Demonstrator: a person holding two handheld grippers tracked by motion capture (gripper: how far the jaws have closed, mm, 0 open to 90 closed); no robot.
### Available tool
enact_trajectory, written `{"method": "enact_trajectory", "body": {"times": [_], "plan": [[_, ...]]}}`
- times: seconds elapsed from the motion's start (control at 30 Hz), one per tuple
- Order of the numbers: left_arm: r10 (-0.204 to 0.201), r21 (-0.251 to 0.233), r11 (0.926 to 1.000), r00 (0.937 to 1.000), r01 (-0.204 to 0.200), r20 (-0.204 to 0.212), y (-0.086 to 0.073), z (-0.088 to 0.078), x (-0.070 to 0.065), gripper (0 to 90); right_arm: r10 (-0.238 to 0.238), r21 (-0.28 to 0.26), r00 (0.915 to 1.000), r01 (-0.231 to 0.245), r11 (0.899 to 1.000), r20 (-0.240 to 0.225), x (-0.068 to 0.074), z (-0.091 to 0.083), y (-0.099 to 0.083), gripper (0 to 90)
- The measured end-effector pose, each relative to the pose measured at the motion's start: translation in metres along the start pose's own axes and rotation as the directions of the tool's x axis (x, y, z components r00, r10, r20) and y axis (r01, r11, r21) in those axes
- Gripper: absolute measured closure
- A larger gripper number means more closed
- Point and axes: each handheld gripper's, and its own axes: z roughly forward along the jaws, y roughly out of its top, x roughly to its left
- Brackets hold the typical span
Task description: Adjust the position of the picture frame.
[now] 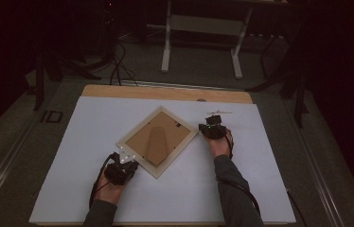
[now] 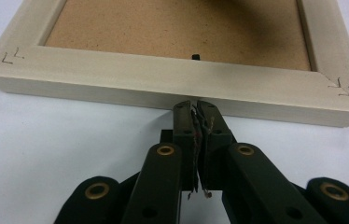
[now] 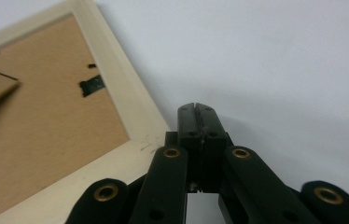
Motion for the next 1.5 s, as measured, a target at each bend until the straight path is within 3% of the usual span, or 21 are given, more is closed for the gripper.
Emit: {"method": "enact_trajectory", "body": {"times": [0.23,0.3,0.43,0.87,1.23,1.5], "plan": [[0.002,-0.001,1.0,1.0,-0.002,0.001,0.0,0.0,0.0,88.1,-0.004,0.029,1.0,0.004,1.0,-0.008,0.0,0.008,0.006,90.0],[0.005,-0.002,1.0,1.0,-0.005,-0.001,0.0,0.0,0.0,88.2,-0.027,0.056,0.9996,0.027,0.998,0.009,0.0,0.012,0.007,90.0],[0.001,-0.004,1.0,1.0,-0.001,0.001,0.0,0.001,0.0,88.9,-0.017,0.057,0.9998,0.016,0.998,0.011,0.0,0.013,0.006,90.0],[-0.015,-0.01,0.9998,0.9999,0.015,-0.004,0.0,0.002,0.0,90.0,-0.086,0.12,0.9963,0.084,0.989,0.011,0.0,0.011,0.007,90.0],[-0.024,-0.014,0.9996,0.9997,0.024,-0.009,0.0,0.003,0.0,90.0,-0.089,0.113,0.996,0.089,0.99,-0.007,-0.002,0.005,-0.001,90.0],[-0.041,-0.007,0.9991,0.999,0.042,0.014,0.002,0.003,0.004,90.0,-0.093,0.116,0.9956,0.094,0.989,-0.012,-0.001,-0.004,-0.01,90.0]]}}
